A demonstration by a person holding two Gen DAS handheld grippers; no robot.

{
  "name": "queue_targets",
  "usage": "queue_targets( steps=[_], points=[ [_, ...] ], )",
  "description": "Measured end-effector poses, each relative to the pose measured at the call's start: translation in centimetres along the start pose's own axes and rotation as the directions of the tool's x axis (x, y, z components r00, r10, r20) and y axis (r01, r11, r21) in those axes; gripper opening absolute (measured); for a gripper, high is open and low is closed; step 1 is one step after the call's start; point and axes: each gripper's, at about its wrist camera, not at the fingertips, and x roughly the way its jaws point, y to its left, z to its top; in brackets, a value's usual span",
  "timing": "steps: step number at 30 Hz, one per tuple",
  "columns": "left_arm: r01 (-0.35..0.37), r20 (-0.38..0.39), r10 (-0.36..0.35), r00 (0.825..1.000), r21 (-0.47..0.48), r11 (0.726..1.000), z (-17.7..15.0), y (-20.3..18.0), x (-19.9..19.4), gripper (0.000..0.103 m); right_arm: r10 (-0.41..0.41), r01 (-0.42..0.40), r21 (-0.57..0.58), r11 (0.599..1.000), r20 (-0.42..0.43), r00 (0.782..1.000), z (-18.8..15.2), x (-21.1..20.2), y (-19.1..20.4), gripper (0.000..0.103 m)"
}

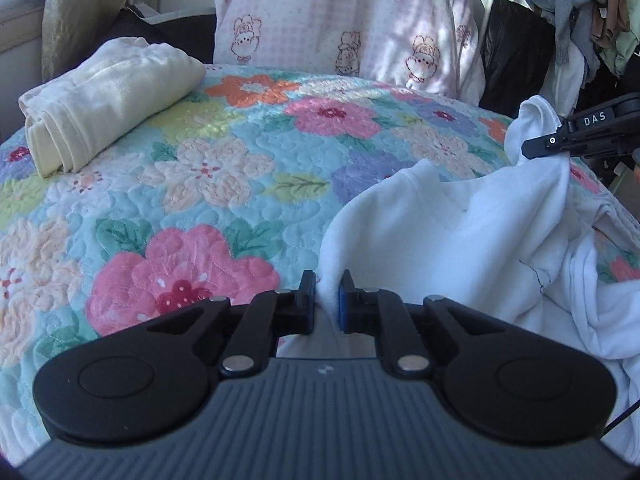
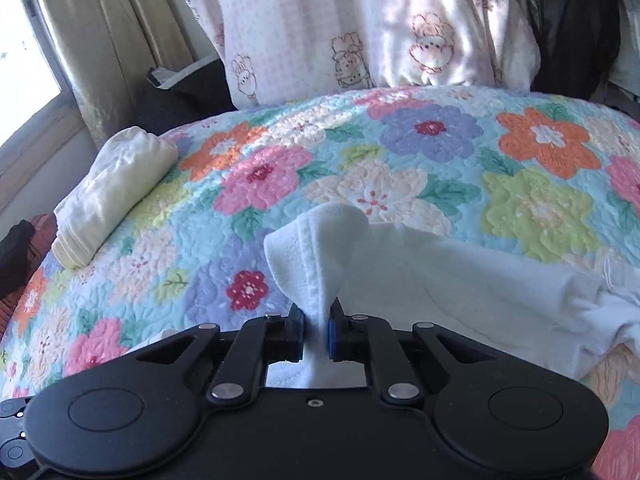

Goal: Fold clothes

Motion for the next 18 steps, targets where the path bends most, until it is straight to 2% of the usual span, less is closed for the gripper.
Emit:
queue_targets(
  steps=[3, 8, 10, 12, 13, 14, 15, 17, 18],
  points=[
    [-0.056, 0.092, 0.06, 0.994, -0.037, 0.998, 1.7, 1.5, -2.2, 0.01, 0.01, -0.008, -0.113, 0.994, 0.015, 1.0, 2.8, 0.5, 2.7, 0.013],
    [-0.138, 0.191, 0.152, 0.97, -0.082, 0.987, 4.6, 4.5, -5.8, 0.01, 0.058, -0.042, -0.191, 0.981, 0.079, 0.995, 9.4, 2.9, 8.3, 0.012],
    [-0.187, 0.235, 0.207, 0.95, -0.107, 0.977, 5.5, 5.8, -7.4, 0.01, 0.084, -0.053, -0.219, 0.974, 0.135, 0.987, 11.8, 3.7, 11.6, 0.012],
    [-0.303, 0.269, 0.317, 0.91, -0.092, 0.948, 5.9, 6.8, -8.4, 0.01, 0.117, -0.07, -0.248, 0.966, 0.181, 0.976, 13.2, 4.1, 15.1, 0.015],
    [-0.356, 0.26, 0.368, 0.893, -0.094, 0.93, 5.8, 7.6, -8.4, 0.01, 0.134, -0.078, -0.263, 0.962, 0.203, 0.97, 13.8, 4.3, 16.9, 0.02],
    [-0.397, 0.234, 0.413, 0.88, -0.114, 0.911, 5.5, 8.9, -8.0, 0.01, 0.143, -0.083, -0.277, 0.957, 0.207, 0.968, 13.9, 4.4, 18.5, 0.042],
    [-0.424, 0.194, 0.443, 0.875, -0.133, 0.896, 5.0, 10.3, -7.2, 0.011, 0.149, -0.086, -0.29, 0.953, 0.204, 0.967, 13.8, 4.5, 19.9, 0.065],
    [-0.493, 0.082, 0.507, 0.858, -0.146, 0.858, 3.1, 13.4, -4.6, 0.011, 0.145, -0.067, -0.314, 0.947, 0.23, 0.962, 12.2, 3.8, 21.5, 0.078],
    [-0.529, 0.026, 0.536, 0.844, -0.135, 0.838, 1.8, 14.6, -2.9, 0.011, 0.14, -0.06, -0.327, 0.943, 0.226, 0.964, 10.9, 3.4, 21.7, 0.079]
  ],
)
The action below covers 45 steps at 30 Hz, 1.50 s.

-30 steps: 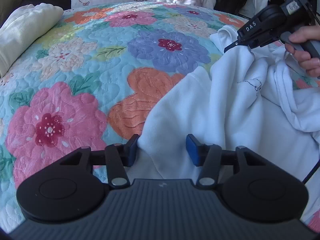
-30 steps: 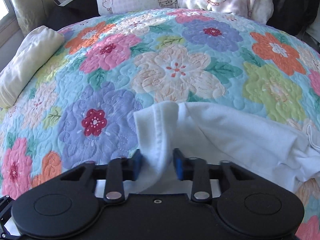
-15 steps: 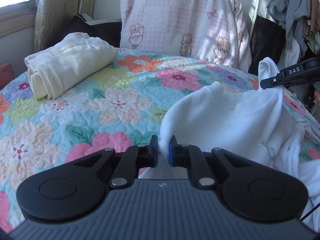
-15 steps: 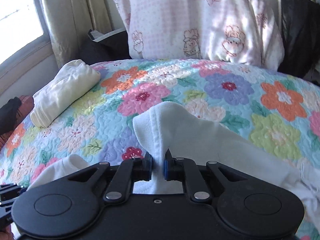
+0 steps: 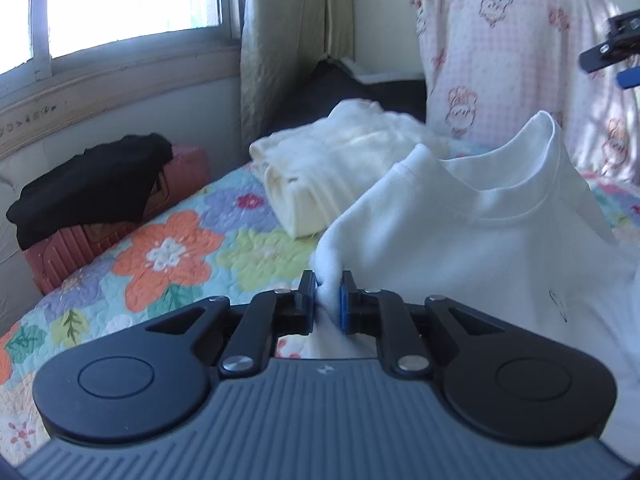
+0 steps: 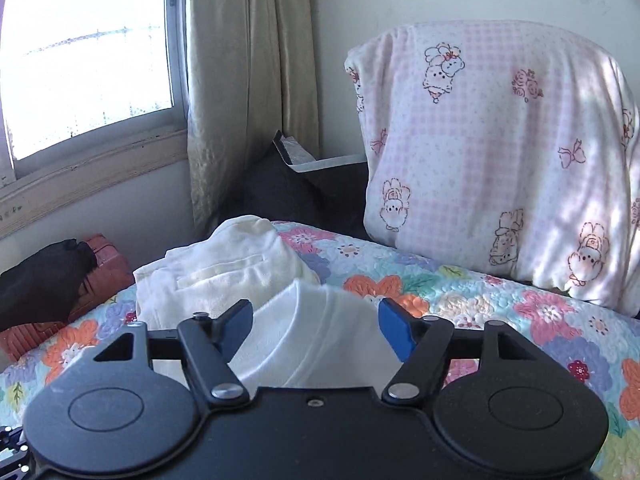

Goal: Fold clothes

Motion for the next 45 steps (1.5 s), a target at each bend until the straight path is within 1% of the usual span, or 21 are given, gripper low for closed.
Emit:
queue_targets(
  steps=[4, 7, 12, 14, 16, 18, 20, 21, 23, 26, 29, 31, 32, 33, 34, 35, 36, 37, 40, 43, 45],
  points=[
    [-0.05, -0.158, 0.048, 0.986, -0.004, 0.999, -4.1, 0.8, 5.0, 0.011, 0.122, -0.116, 0.058, 0.991, -0.103, 0.987, -5.7, -3.5, 0.1, 0.079],
    [-0.077, -0.127, 0.081, 0.989, 0.033, 0.996, -3.4, 0.2, 3.6, 0.012, 0.183, -0.168, 0.095, 0.981, -0.182, 0.966, -10.3, -7.2, -1.0, 0.079],
    [-0.137, -0.057, 0.141, 0.988, 0.075, 0.988, -1.8, -0.5, -0.6, 0.019, 0.061, -0.06, 0.011, 0.998, -0.18, 0.982, -17.1, -15.0, -2.9, 0.079],
    [-0.149, -0.003, 0.15, 0.989, 0.104, 0.983, -1.7, -1.1, -3.2, 0.028, 0.009, -0.005, 0.023, 1.0, -0.164, 0.986, -19.2, -17.3, -3.8, 0.079],
    [-0.117, 0.046, 0.112, 0.993, 0.141, 0.983, -2.1, -2.6, -6.2, 0.056, -0.021, 0.03, 0.049, 0.998, -0.17, 0.985, -21.1, -18.7, -4.8, 0.079],
    [0.009, 0.041, -0.015, 0.999, 0.148, 0.989, -2.9, -4.2, -8.5, 0.057, -0.037, 0.051, 0.065, 0.997, -0.189, 0.981, -22.8, -19.5, -5.5, 0.079],
    [0.145, 0.02, -0.15, 0.989, 0.143, 0.979, -3.9, -5.8, -10.5, 0.057, -0.044, 0.059, 0.064, 0.996, -0.219, 0.975, -24.4, -19.9, -5.9, 0.079],
    [0.207, 0.003, -0.209, 0.978, 0.14, 0.968, -4.5, -6.7, -11.2, 0.057, -0.053, 0.067, 0.052, 0.996, -0.233, 0.971, -25.2, -19.9, -6.0, 0.079],
    [0.379, -0.056, -0.375, 0.925, 0.121, 0.917, -5.9, -8.8, -12.6, 0.057, -0.084, 0.091, 0.017, 0.996, -0.263, 0.961, -26.5, -19.6, -5.8, 0.079],
    [0.609, -0.124, -0.597, 0.793, 0.108, 0.786, -7.8, -12.1, -13.8, 0.057, -0.133, 0.131, -0.025, 0.991, -0.289, 0.948, -27.9, -19.0, -5.8, 0.08],
    [0.69, -0.134, -0.68, 0.721, 0.235, 0.685, -10.4, -16.4, -15.1, 0.06, -0.182, 0.194, 0.014, 0.981, -0.283, 0.942, -28.6, -19.0, -6.8, 0.08],
    [0.714, -0.154, -0.711, 0.686, 0.33, 0.617, -12.4, -19.1, -15.4, 0.072, -0.191, 0.222, 0.096, 0.97, -0.259, 0.947, -28.6, -19.3, -8.0, 0.078],
    [0.737, -0.188, -0.726, 0.661, 0.346, 0.581, -13.2, -20.2, -15.3, 0.072, -0.178, 0.217, 0.15, 0.964, -0.238, 0.955, -28.5, -19.5, -8.7, 0.065],
    [0.757, -0.213, -0.737, 0.641, 0.336, 0.56, -13.7, -20.9, -14.9, 0.072, -0.16, 0.204, 0.192, 0.96, -0.223, 0.962, -28.2, -19.7, -9.3, 0.037],
    [0.779, -0.231, -0.752, 0.617, 0.31, 0.544, -14.2, -21.4, -14.5, 0.067, -0.16, 0.207, 0.218, 0.954, -0.214, 0.964, -27.9, -19.8, -9.9, 0.03],
    [0.797, -0.237, -0.765, 0.598, 0.279, 0.536, -14.5, -21.6, -14.2, 0.056, -0.168, 0.217, 0.239, 0.946, -0.207, 0.964, -27.6, -19.9, -10.4, 0.027],
    [0.81, -0.241, -0.775, 0.584, 0.24, 0.535, -14.6, -21.6, -13.9, 0.014, -0.173, 0.22, 0.262, 0.94, -0.193, 0.966, -27.4, -20.1, -10.8, 0.025],
    [0.817, -0.247, -0.78, 0.576, 0.202, 0.54, -14.4, -21.3, -13.8, 0.005, -0.176, 0.221, 0.284, 0.933, -0.177, 0.969, -27.2, -20.2, -11.2, 0.025],
    [0.822, -0.164, -0.807, 0.568, 0.168, 0.544, -12.8, -19.1, -15.4, 0.004, -0.205, 0.242, 0.339, 0.909, -0.141, 0.969, -26.6, -21.2, -12.5, 0.024],
    [0.806, 0.008, -0.818, 0.575, 0.164, 0.568, -10.2, -15.1, -18.4, 0.004, -0.256, 0.275, 0.376, 0.885, -0.103, 0.961, -25.8, -22.6, -13.8, 0.023],
    [0.81, 0.103, -0.816, 0.569, 0.098, 0.578, -8.9, -12.1, -19.1, 0.005, -0.315, 0.324, 0.339, 0.883, -0.083, 0.946, -25.0, -23.6, -14.1, 0.023]
  ],
)
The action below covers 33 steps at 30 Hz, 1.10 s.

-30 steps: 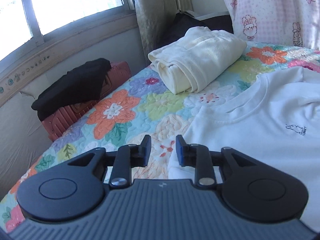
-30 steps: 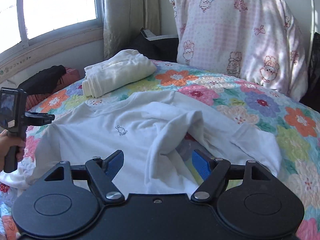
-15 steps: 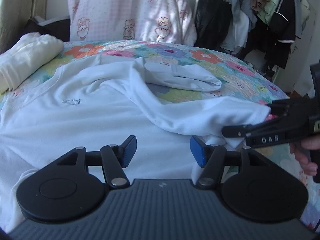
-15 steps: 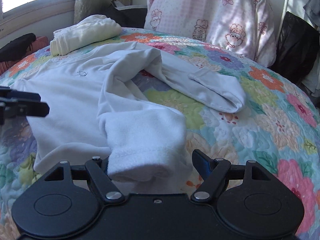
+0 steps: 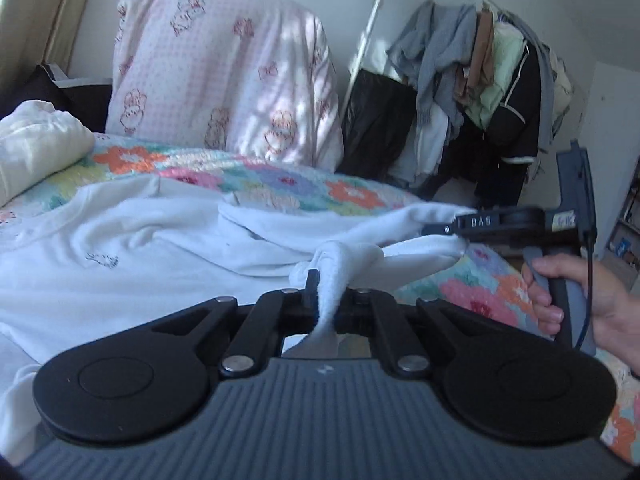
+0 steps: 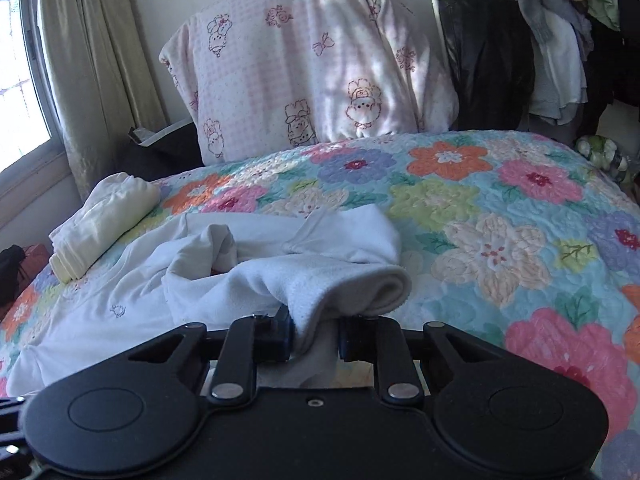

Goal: Fold clothes

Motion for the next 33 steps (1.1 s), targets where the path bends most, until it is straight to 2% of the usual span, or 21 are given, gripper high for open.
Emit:
queue_targets(
  steps=[1, 2, 4, 5, 6, 8, 9, 11, 14, 16, 19, 20, 21, 23, 24, 25, 26, 29, 31, 32, 33],
  points=[
    [0.002, 0.034, -0.001, 0.999, -0.035, 0.999, 0.6, 0.7, -1.1, 0.005, -0.021, 0.021, -0.03, 0.999, 0.018, 1.0, 0.5, -0.5, -0.1, 0.022],
    [0.02, 0.031, -0.018, 0.999, -0.068, 0.997, 0.8, 1.3, -1.6, 0.005, -0.041, 0.043, -0.06, 0.997, 0.036, 0.998, 0.9, -0.9, -0.1, 0.022],
    [0.061, -0.04, -0.065, 0.997, -0.094, 0.994, 0.4, 1.6, -1.2, 0.004, -0.078, 0.082, -0.127, 0.988, 0.037, 0.996, 1.4, -1.1, 0.0, 0.022],
    [0.084, -0.111, -0.094, 0.989, -0.098, 0.992, -0.1, 1.3, -0.5, 0.004, -0.091, 0.093, -0.152, 0.984, 0.021, 0.996, 1.5, -0.8, 0.0, 0.022],
    [0.095, -0.195, -0.113, 0.974, -0.101, 0.99, -0.8, 0.8, 0.5, 0.005, -0.106, 0.104, -0.157, 0.982, -0.005, 0.994, 1.4, -0.4, -0.1, 0.022],
    [0.1, -0.341, -0.141, 0.929, -0.137, 0.986, -2.6, 0.0, 2.5, 0.005, -0.146, 0.133, -0.148, 0.98, -0.078, 0.986, 0.5, 0.9, -1.0, 0.022],
    [0.091, -0.391, -0.148, 0.909, -0.161, 0.983, -3.4, -0.1, 3.4, 0.005, -0.166, 0.151, -0.137, 0.979, -0.106, 0.98, -0.1, 1.5, -1.6, 0.022],
    [0.065, -0.45, -0.146, 0.881, -0.192, 0.979, -4.6, 0.0, 4.7, 0.005, -0.185, 0.169, -0.1, 0.981, -0.187, 0.965, -1.4, 3.0, -3.0, 0.022],
    [0.058, -0.453, -0.15, 0.879, -0.211, 0.976, -5.1, 0.5, 5.1, 0.006, -0.181, 0.181, -0.026, 0.983, -0.281, 0.943, -3.6, 4.2, -4.9, 0.026],
    [0.053, -0.437, -0.156, 0.886, -0.238, 0.97, -4.9, 1.1, 4.8, 0.015, -0.182, 0.191, 0.005, 0.982, -0.286, 0.941, -4.1, 4.2, -5.8, 0.033],
    [0.047, -0.402, -0.151, 0.903, -0.256, 0.965, -4.2, 1.8, 4.2, 0.026, -0.228, 0.237, 0.002, 0.971, -0.268, 0.936, -4.0, 3.9, -6.6, 0.047],
    [0.051, -0.39, -0.153, 0.908, -0.259, 0.965, -3.9, 2.0, 4.0, 0.028, -0.279, 0.283, -0.02, 0.959, -0.242, 0.929, -3.8, 3.6, -6.7, 0.055],
    [0.056, -0.378, -0.155, 0.913, -0.261, 0.964, -3.6, 2.1, 3.8, 0.03, -0.333, 0.332, -0.043, 0.942, -0.214, 0.918, -3.7, 3.5, -6.8, 0.056],
    [0.068, -0.362, -0.167, 0.917, -0.269, 0.961, -3.2, 2.4, 3.7, 0.036, -0.379, 0.373, -0.067, 0.925, -0.185, 0.906, -3.2, 2.9, -7.1, 0.056],
    [0.069, -0.355, -0.168, 0.92, -0.274, 0.959, -3.2, 2.4, 3.9, 0.044, -0.398, 0.39, -0.078, 0.918, -0.172, 0.901, -3.0, 2.5, -7.3, 0.056],
    [0.07, -0.351, -0.169, 0.921, -0.279, 0.958, -3.4, 2.5, 4.3, 0.052, -0.37, 0.363, -0.071, 0.929, -0.162, 0.915, -2.8, 2.1, -7.4, 0.056],
    [0.067, -0.358, -0.172, 0.918, -0.285, 0.956, -3.8, 2.6, 5.3, 0.056, -0.323, 0.318, -0.057, 0.946, -0.152, 0.934, -2.6, 1.7, -7.3, 0.056],
    [0.044, -0.403, -0.176, 0.898, -0.317, 0.947, -5.5, 2.8, 8.2, 0.058, -0.177, 0.174, -0.034, 0.984, -0.121, 0.977, -2.0, 0.5, -6.8, 0.056],
    [0.027, -0.428, -0.175, 0.887, -0.329, 0.944, -6.6, 2.9, 10.0, 0.056, -0.067, 0.057, -0.074, 0.996, -0.14, 0.988, -2.3, 0.8, -5.3, 0.058],
    [0.021, -0.43, -0.16, 0.888, -0.31, 0.95, -7.1, 2.6, 10.4, 0.056, -0.052, 0.035, -0.107, 0.994, -0.158, 0.986, -2.6, 1.3, -4.4, 0.058],
    [0.018, -0.434, -0.14, 0.89, -0.273, 0.962, -7.3, 2.3, 10.5, 0.047, -0.054, 0.029, -0.145, 0.989, -0.177, 0.983, -3.0, 2.0, -3.5, 0.061]
  ],
)
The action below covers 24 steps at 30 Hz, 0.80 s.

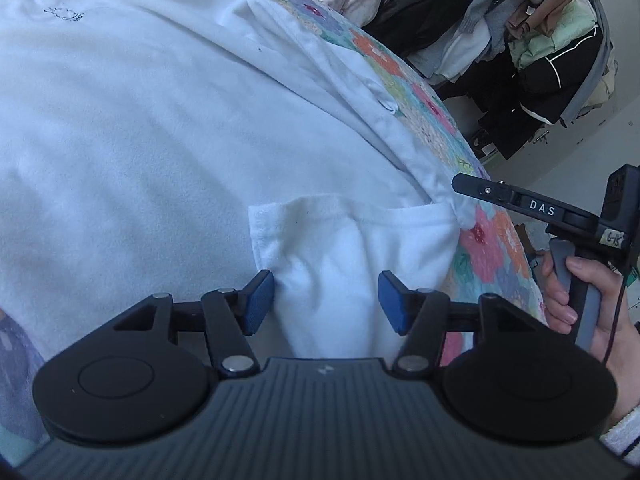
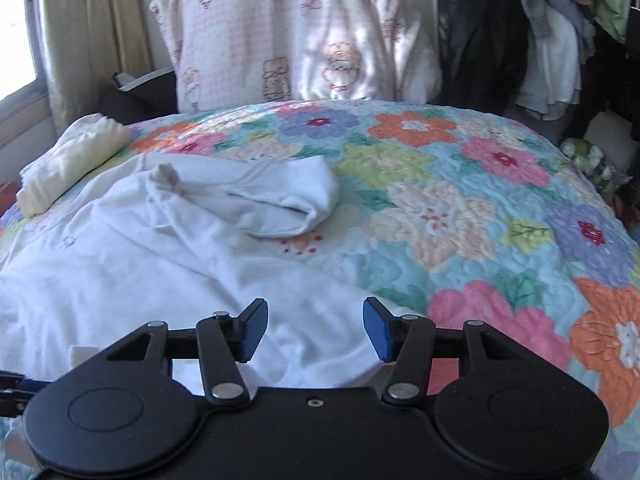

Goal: Fold clothes

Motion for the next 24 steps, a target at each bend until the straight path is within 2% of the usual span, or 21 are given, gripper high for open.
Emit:
queue_targets(
  steps=[1, 3, 5, 7, 9, 12, 13, 15, 17, 21, 24],
  points=[
    [-0.026, -0.001, 0.026, 1.0, 0.043, 0.999, -0.1, -0.5, -0.1, 0.025, 0.0, 0.0, -0.039, 0.999, -0.019, 1.0, -0.2, 0.7, 1.0, 0.063],
    [-0.036, -0.007, 0.036, 0.999, 0.101, 0.994, -0.1, -1.0, -0.4, 0.008, -0.058, 0.055, -0.129, 0.99, -0.017, 0.998, -1.2, 2.0, 2.1, 0.063],
    [-0.007, -0.019, 0.009, 1.0, 0.073, 0.997, -0.1, -0.7, -0.8, 0.006, -0.124, 0.12, -0.218, 0.968, -0.003, 0.992, -2.3, 3.3, 3.0, 0.063],
    [0.015, -0.033, -0.014, 0.999, 0.03, 0.999, -0.1, -0.2, -1.0, 0.006, -0.146, 0.147, -0.197, 0.969, 0.02, 0.989, -3.0, 3.1, 2.6, 0.056],
    [0.018, -0.029, -0.018, 0.999, 0.006, 1.0, -0.3, 0.5, -1.0, 0.006, -0.162, 0.167, -0.156, 0.974, 0.043, 0.986, -3.6, 2.7, 2.0, 0.034],
    [-0.032, -0.002, 0.033, 0.999, 0.053, 0.998, -0.7, 1.1, -0.6, 0.008, -0.183, 0.192, -0.121, 0.974, 0.076, 0.98, -4.3, 2.1, 1.6, 0.022],
    [-0.035, -0.002, 0.035, 0.999, 0.051, 0.998, -0.8, 1.5, -0.5, 0.009, -0.19, 0.199, -0.121, 0.972, 0.087, 0.978, -4.6, 1.9, 1.7, 0.021],
    [0.002, 0.0, -0.002, 1.0, -0.029, 1.0, -0.7, 2.5, -0.8, 0.009, -0.195, 0.205, -0.105, 0.973, 0.098, 0.976, -5.0, 1.7, 1.9, 0.02],
    [0.013, 0.004, -0.013, 1.0, -0.062, 0.998, -0.8, 2.8, -0.8, 0.009, -0.188, 0.197, -0.081, 0.977, 0.108, 0.976, -5.3, 1.4, 1.8, 0.02],
    [-0.01, 0.014, 0.01, 1.0, -0.005, 1.0, -1.2, 1.4, -0.9, 0.006, -0.166, 0.173, -0.044, 0.984, 0.127, 0.978, -5.4, 1.0, 1.4, 0.02],
    [0.019, 0.015, -0.019, 1.0, 0.015, 1.0, -1.7, 0.3, -1.0, 0.005, -0.137, 0.132, 0.043, 0.99, 0.131, 0.982, -5.2, 0.8, 0.4, 0.019]
  ],
)
